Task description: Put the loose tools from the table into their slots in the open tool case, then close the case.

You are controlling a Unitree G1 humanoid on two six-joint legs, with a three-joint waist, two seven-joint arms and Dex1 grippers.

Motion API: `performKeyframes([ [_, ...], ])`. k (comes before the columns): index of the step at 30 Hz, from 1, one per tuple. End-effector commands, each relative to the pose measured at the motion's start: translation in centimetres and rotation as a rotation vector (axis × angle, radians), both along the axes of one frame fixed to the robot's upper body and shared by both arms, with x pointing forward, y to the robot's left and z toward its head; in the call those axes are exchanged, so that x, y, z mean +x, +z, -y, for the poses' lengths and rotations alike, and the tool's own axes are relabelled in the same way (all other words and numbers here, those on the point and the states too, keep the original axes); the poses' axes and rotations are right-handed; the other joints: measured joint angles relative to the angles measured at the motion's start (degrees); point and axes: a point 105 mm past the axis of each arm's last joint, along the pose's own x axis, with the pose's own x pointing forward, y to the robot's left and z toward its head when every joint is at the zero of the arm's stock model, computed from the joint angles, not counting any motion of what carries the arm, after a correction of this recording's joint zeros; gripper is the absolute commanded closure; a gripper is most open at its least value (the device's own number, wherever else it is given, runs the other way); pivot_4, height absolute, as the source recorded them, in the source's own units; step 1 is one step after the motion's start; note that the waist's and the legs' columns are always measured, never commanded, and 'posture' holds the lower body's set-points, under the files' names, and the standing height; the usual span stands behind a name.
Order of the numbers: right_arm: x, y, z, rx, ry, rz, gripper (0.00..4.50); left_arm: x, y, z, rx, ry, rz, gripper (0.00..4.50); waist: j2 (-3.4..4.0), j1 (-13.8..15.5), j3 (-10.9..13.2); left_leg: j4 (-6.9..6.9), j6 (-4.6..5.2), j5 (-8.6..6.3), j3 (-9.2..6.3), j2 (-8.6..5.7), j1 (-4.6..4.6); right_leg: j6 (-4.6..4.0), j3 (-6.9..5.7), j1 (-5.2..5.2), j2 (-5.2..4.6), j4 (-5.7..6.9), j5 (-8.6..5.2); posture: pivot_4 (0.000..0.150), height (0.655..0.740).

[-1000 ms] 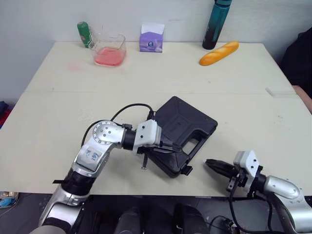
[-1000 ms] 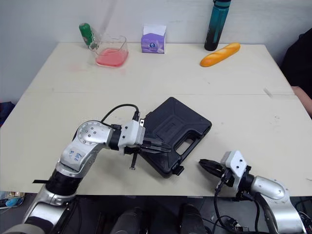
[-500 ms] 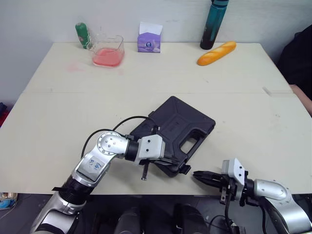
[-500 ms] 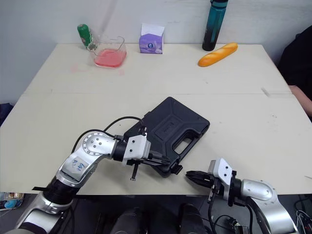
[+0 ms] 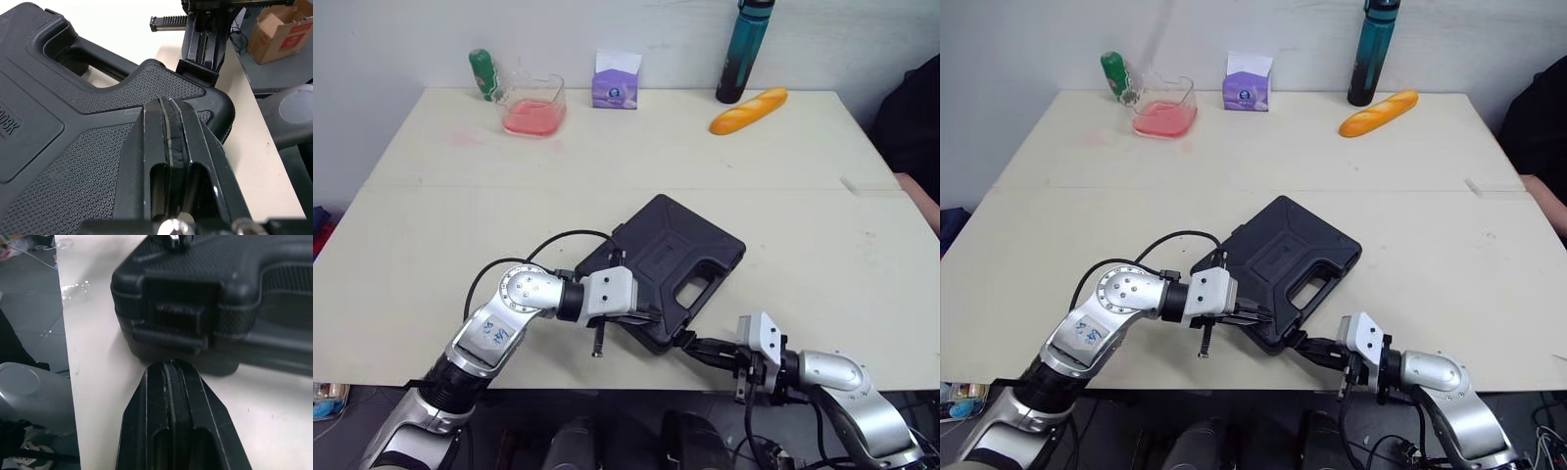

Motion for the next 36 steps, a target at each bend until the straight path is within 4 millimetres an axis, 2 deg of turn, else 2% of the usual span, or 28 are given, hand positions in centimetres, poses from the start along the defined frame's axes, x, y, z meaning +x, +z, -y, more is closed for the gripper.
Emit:
performKeyframes([
  [1,-0.3,0.8,-0.5,0.019,0.032,0.037,4.42,0.5,-4.7,-2.0,0.161,0.109,-0.125,4.5,-0.01,0.0,-0.1,0.0,0.0,0.0,0.0,0.0,0.0,0.0,0.0,0.01,0.0,0.0,0.0,0.15,0.74],
  [9,-0.5,1.8,-0.8,0.06,0.073,0.045,4.42,0.6,-5.0,-2.0,0.164,0.114,-0.134,4.5,-0.03,0.0,-0.1,0.01,0.0,0.0,0.0,0.0,0.03,-0.01,0.0,0.03,-0.01,0.01,0.0,0.15,0.74],
  [19,-0.4,2.5,-0.5,0.027,0.123,0.08,4.42,0.8,-5.1,-2.4,0.169,0.124,-0.139,4.5,-0.03,0.0,-0.1,0.05,0.0,0.0,0.01,0.0,0.05,-0.02,0.02,0.03,0.0,0.08,-0.01,0.15,0.74],
  [26,0.3,2.9,-0.4,0.022,0.117,0.088,4.42,0.4,-5.6,-2.3,0.17,0.126,-0.151,4.5,-0.06,0.0,-0.2,0.07,0.0,0.0,0.01,0.02,0.1,-0.06,0.02,0.05,0.0,0.14,-0.02,0.15,0.74],
  [33,0.4,2.9,-1.4,0.038,0.118,0.083,4.42,0.4,-5.8,-2.5,0.179,0.138,-0.159,4.5,-0.03,-0.2,-0.2,-0.01,0.1,-0.35,0.0,0.19,0.81,-0.25,0.04,0.74,0.02,0.07,-0.13,0.15,0.74],
  [36,0.7,3.1,-1.6,0.039,0.115,0.087,4.42,0.3,-5.9,-2.6,0.186,0.139,-0.164,4.5,0.08,-0.4,-0.3,-0.04,0.1,-0.42,-0.04,0.27,0.85,-0.33,0.21,0.76,0.0,0.1,-0.18,0.15,0.74],
])
